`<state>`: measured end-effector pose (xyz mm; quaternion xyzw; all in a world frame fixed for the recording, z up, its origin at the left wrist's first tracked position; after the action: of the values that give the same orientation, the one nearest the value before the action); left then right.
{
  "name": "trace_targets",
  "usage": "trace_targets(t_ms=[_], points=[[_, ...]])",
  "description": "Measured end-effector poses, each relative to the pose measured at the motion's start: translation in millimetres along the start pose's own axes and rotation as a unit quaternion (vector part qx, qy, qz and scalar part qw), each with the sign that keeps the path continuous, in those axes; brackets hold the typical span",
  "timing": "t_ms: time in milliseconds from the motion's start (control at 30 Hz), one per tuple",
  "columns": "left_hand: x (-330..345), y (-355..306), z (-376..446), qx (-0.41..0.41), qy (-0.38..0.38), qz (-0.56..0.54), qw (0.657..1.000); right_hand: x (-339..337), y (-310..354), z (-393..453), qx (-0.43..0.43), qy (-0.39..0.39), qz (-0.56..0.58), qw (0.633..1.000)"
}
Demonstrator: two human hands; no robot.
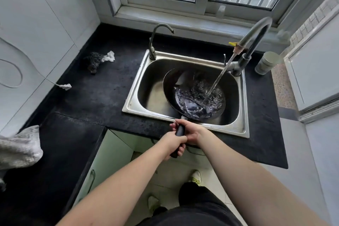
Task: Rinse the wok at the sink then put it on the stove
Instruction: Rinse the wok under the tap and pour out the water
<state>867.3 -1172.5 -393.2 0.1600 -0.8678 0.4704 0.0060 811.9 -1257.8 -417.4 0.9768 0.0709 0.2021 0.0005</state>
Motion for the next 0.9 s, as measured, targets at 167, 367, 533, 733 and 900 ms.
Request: trace_targets(t_ms=[167,367,533,733,900], points=[[-9,16,-7,0.032,0.011,0.036,0.999,0,-5,5,-0.018,-0.003,0.010,1.000],[-15,31,-15,0.011,0.004,-0.004,1.000,5,-24,11,-0.019,-0.030,-0.015,0.999],[-11,22,-16,-0.029,0.015,-0.059,0.998,9,-19,13,-0.031,-0.036,0.024,0.999],[-10,7,-17,-0.068,0.026,-0.099,0.992,15,-12,8,-0.030,-0.035,0.019,0.999],[-5,-9,-18,-0.084,0.027,-0.102,0.991,16,-5,3,-0.021,0.003,0.064,0.998]])
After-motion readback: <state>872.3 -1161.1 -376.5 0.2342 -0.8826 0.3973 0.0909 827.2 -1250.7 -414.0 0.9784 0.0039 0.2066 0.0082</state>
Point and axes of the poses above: each hand's wrist, its own z-axis towards the middle knuckle, its own x-axis out of the palm, y = z × x, the point moved 2 cm from there along z, towards the middle knuckle, and after that the axes turned 15 degrees about x, right-handed, at the moved point
